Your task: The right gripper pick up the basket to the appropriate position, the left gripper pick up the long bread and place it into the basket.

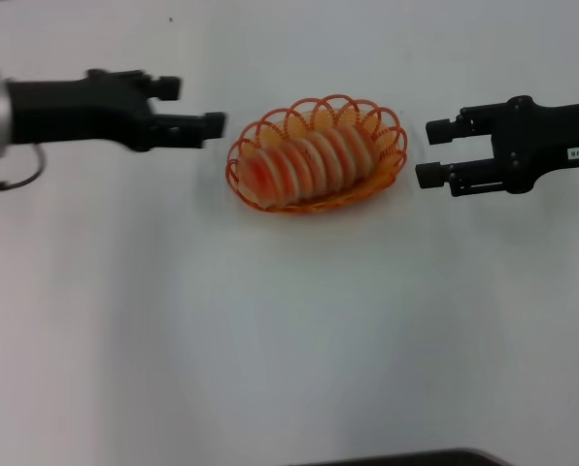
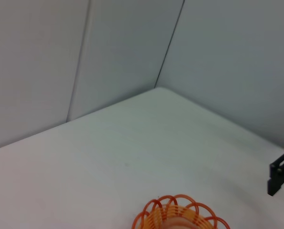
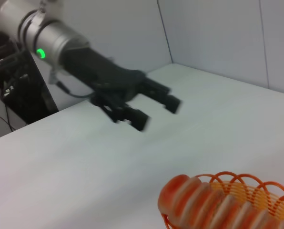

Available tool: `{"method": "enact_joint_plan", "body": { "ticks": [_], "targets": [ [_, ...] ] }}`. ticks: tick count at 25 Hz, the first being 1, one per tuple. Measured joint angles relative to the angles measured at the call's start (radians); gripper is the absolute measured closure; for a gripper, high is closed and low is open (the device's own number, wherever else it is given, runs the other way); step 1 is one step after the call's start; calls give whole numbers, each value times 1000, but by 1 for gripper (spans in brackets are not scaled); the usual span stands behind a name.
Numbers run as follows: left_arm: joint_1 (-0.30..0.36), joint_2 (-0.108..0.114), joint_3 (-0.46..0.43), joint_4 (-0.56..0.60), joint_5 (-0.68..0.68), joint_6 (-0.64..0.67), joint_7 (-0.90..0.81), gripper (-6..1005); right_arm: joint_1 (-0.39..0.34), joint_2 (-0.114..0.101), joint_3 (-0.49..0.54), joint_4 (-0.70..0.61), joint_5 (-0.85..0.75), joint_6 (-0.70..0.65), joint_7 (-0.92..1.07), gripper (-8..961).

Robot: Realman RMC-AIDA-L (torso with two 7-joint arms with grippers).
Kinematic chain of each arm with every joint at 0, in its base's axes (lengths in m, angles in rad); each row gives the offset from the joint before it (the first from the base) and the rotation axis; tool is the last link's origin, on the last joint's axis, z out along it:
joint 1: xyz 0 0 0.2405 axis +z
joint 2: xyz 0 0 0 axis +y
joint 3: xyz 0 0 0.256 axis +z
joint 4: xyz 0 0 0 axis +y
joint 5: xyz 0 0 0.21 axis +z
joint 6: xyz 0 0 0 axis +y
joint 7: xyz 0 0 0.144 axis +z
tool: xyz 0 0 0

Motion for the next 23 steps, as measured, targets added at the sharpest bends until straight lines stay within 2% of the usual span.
{"method": "enact_joint_plan", "body": {
  "ticks": [4, 5, 6, 10, 12, 17, 23],
  "targets": [
    [69, 24, -194, -29, -20, 188, 110, 92, 11, -1, 0, -1, 0, -9, 10, 236],
    [69, 24, -194, -29, -20, 188, 110, 92, 13, -1, -1, 0, 0, -9, 10, 236],
    [95, 56, -285, -86, -38, 288, 169, 93, 17, -1, -2, 1, 0, -9, 11, 236],
    [108, 96, -330, -176, -47, 333, 209, 94, 25, 0, -9, 1, -2, -9, 15, 236],
    [112, 105, -334, -211, -47, 330, 219, 93, 26, 2, -11, 2, -3, -6, 20, 235],
    [114, 107, -338, -240, -43, 325, 224, 92, 25, 15, -11, 2, -7, -1, 26, 236],
    [110, 100, -339, -246, -48, 325, 219, 92, 24, 13, -12, 4, -8, 4, 26, 237]
  ]
}}
